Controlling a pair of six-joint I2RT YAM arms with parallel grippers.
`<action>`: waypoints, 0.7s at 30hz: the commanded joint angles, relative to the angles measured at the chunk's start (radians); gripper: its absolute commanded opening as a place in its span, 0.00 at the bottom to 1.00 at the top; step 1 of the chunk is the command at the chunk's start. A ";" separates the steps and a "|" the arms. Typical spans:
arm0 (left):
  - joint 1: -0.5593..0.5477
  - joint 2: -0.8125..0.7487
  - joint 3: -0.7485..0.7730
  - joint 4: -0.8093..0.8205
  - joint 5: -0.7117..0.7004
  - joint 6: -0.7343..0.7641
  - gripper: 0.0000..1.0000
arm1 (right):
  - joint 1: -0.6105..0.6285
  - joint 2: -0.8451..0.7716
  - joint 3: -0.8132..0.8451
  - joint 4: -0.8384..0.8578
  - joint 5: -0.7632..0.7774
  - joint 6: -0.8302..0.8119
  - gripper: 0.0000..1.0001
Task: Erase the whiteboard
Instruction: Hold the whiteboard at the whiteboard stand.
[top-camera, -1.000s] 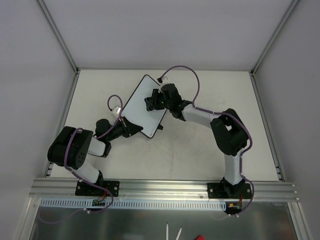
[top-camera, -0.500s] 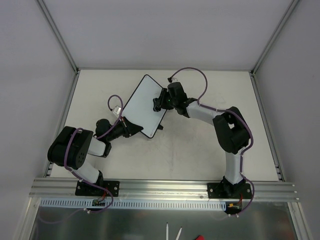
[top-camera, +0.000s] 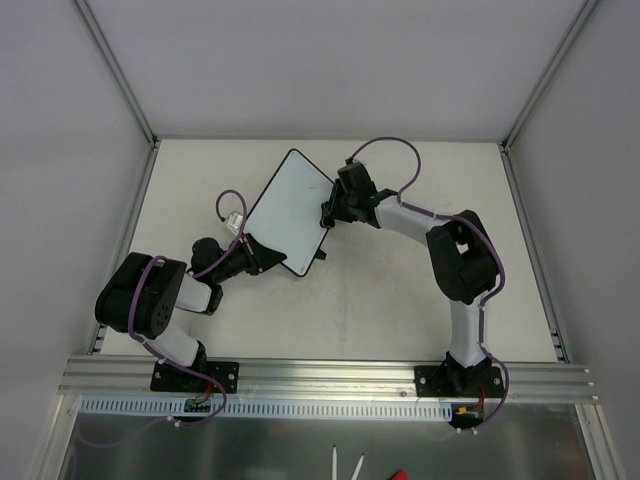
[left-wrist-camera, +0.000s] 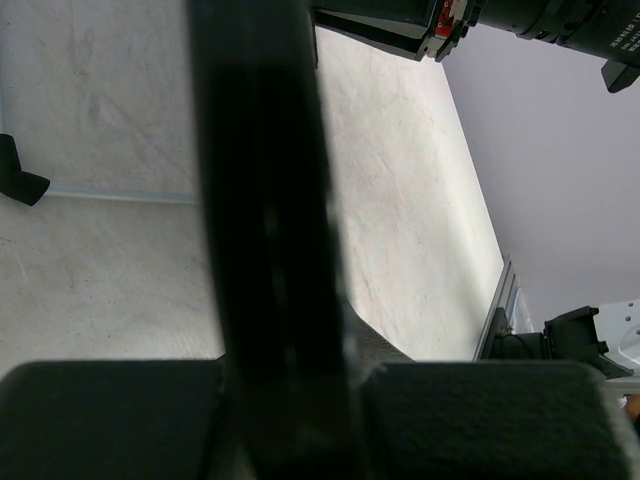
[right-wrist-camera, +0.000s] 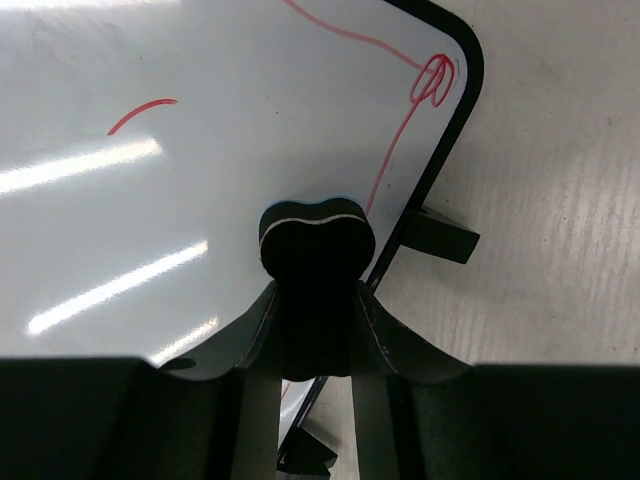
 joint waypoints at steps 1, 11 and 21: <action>-0.025 -0.016 0.034 0.311 0.103 -0.011 0.00 | -0.004 0.071 -0.020 -0.177 0.032 -0.052 0.00; -0.024 -0.001 0.047 0.319 0.102 -0.023 0.00 | 0.021 -0.165 -0.093 -0.116 -0.130 -0.207 0.00; -0.024 0.002 0.053 0.314 0.092 -0.046 0.00 | 0.030 -0.271 -0.213 -0.427 0.040 -0.377 0.00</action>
